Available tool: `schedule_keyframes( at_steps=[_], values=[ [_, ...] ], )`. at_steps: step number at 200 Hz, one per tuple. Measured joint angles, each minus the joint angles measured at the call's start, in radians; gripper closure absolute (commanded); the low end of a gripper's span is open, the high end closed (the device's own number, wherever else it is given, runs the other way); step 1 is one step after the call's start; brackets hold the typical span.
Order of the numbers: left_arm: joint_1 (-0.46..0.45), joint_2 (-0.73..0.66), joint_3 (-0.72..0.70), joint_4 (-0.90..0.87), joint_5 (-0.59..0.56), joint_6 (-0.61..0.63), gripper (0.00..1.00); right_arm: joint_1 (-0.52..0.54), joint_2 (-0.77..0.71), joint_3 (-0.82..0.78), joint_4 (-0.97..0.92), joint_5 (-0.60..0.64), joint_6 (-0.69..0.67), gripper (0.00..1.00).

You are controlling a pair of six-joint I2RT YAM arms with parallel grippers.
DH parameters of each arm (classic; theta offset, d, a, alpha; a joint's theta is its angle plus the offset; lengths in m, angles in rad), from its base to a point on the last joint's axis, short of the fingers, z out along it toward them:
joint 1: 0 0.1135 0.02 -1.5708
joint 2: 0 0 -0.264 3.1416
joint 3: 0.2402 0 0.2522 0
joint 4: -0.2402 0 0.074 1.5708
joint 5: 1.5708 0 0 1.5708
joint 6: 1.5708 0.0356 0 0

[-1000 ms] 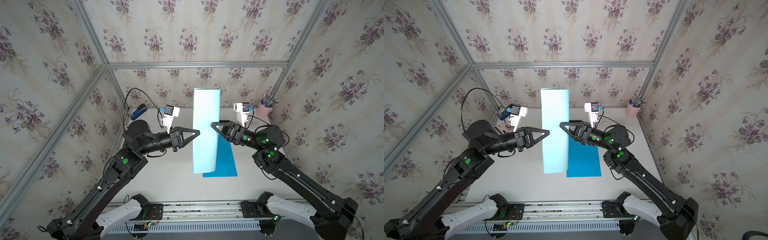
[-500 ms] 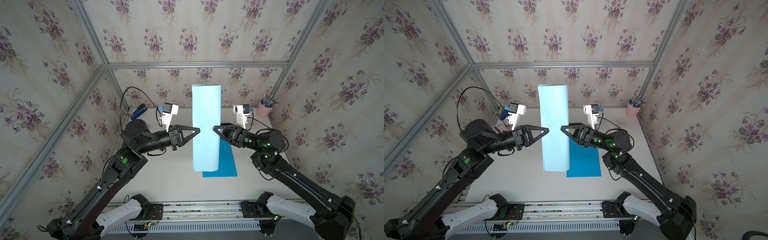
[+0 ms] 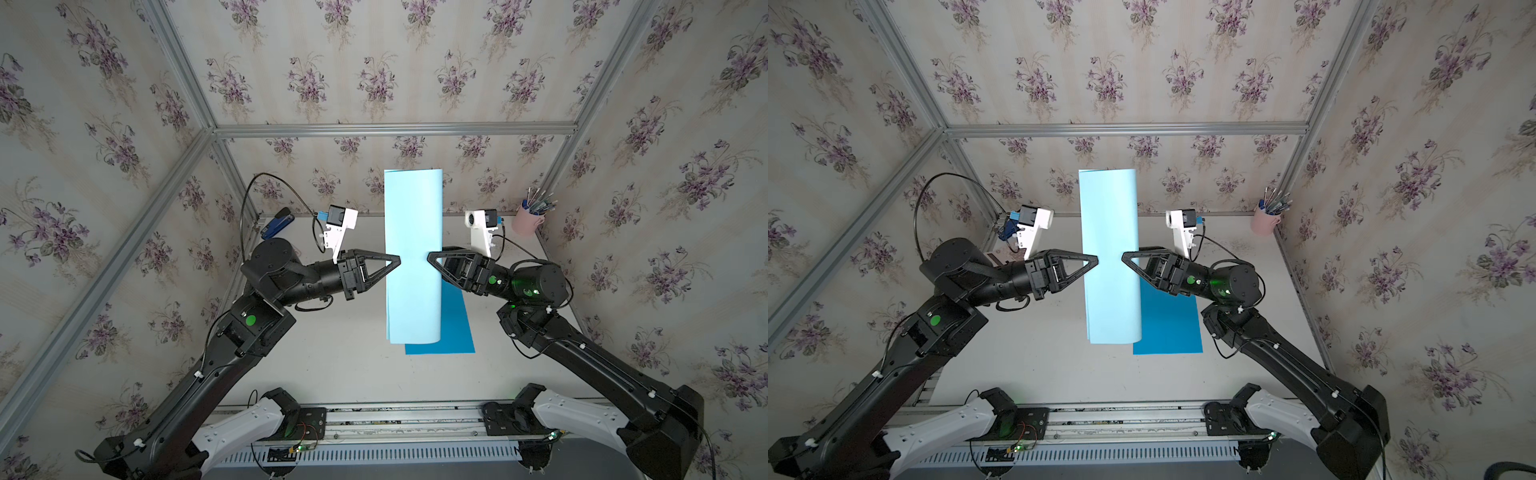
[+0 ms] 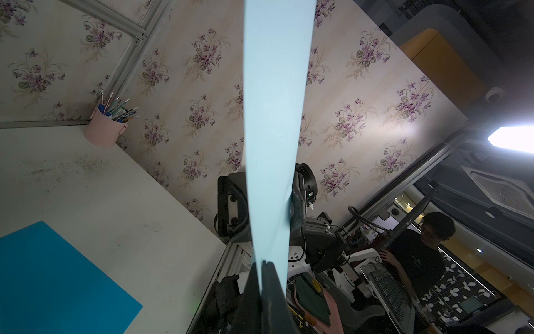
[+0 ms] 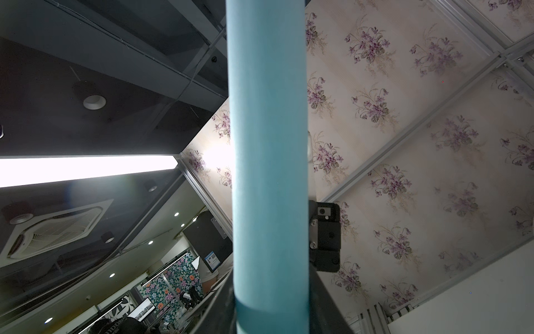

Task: Fold the rectangular paper in half along the long edge
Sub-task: Fold the paper.

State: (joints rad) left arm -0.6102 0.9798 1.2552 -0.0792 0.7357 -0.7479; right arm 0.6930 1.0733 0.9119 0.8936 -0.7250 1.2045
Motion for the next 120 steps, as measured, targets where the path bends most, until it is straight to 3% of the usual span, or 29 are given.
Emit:
schedule_keyframes(
  at_steps=[120],
  values=[
    [0.000, 0.004, 0.000, -0.006, 0.000, 0.000, 0.91, 0.000, -0.030, -0.014, -0.072, 0.064, -0.058, 0.70]
  ],
)
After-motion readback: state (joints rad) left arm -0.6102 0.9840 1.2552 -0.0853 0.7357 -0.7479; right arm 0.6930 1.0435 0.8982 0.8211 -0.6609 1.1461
